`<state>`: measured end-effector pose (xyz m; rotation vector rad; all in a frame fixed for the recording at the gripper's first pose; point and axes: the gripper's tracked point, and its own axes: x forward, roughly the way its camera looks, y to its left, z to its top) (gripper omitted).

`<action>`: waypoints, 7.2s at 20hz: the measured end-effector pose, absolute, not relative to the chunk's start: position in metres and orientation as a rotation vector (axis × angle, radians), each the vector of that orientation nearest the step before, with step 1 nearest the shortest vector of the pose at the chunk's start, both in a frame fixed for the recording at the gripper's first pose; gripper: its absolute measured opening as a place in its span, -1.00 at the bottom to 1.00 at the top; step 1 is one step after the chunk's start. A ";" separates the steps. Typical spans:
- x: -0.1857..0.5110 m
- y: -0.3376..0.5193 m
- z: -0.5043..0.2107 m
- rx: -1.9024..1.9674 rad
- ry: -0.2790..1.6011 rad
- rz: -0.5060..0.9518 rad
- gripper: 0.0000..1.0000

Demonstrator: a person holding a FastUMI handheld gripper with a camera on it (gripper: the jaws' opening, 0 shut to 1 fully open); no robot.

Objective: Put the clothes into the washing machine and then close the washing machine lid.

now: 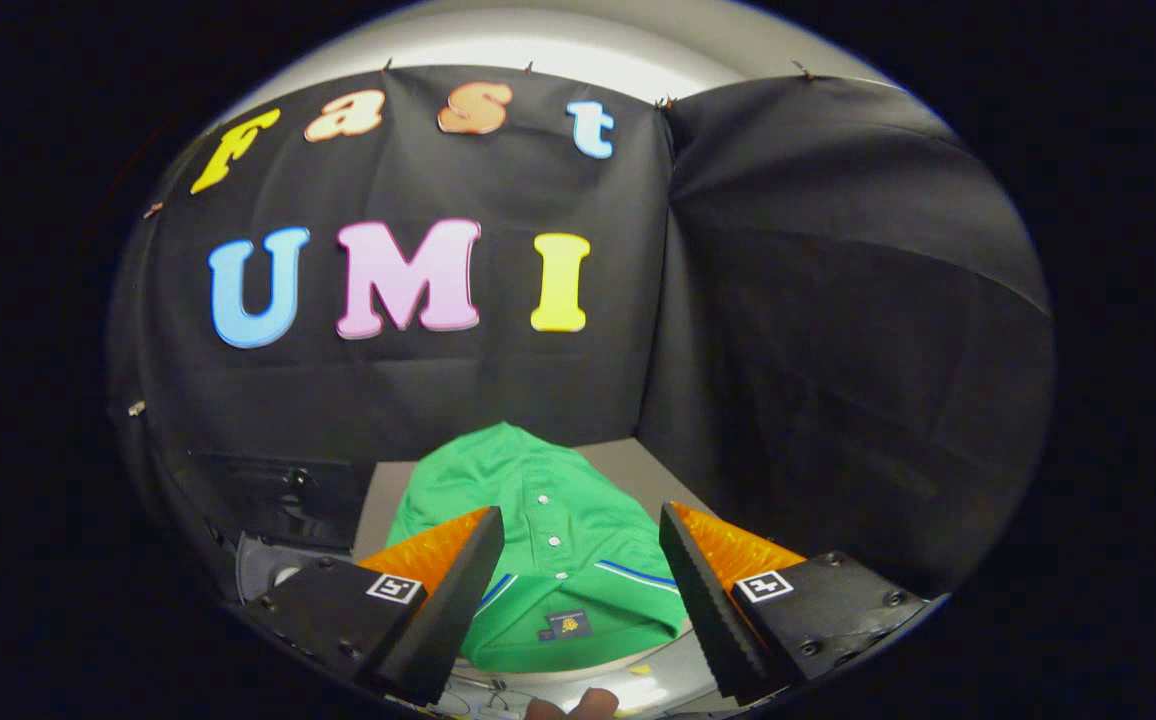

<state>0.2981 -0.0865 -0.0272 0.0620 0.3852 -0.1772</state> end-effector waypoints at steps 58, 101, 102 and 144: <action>0.334 0.283 -0.044 0.085 0.573 0.116 -0.81; 0.357 0.319 -0.171 0.127 0.451 0.111 1.00; 0.365 0.315 -0.155 0.129 0.422 0.105 1.00; 0.382 0.346 -0.132 0.084 0.365 0.265 1.00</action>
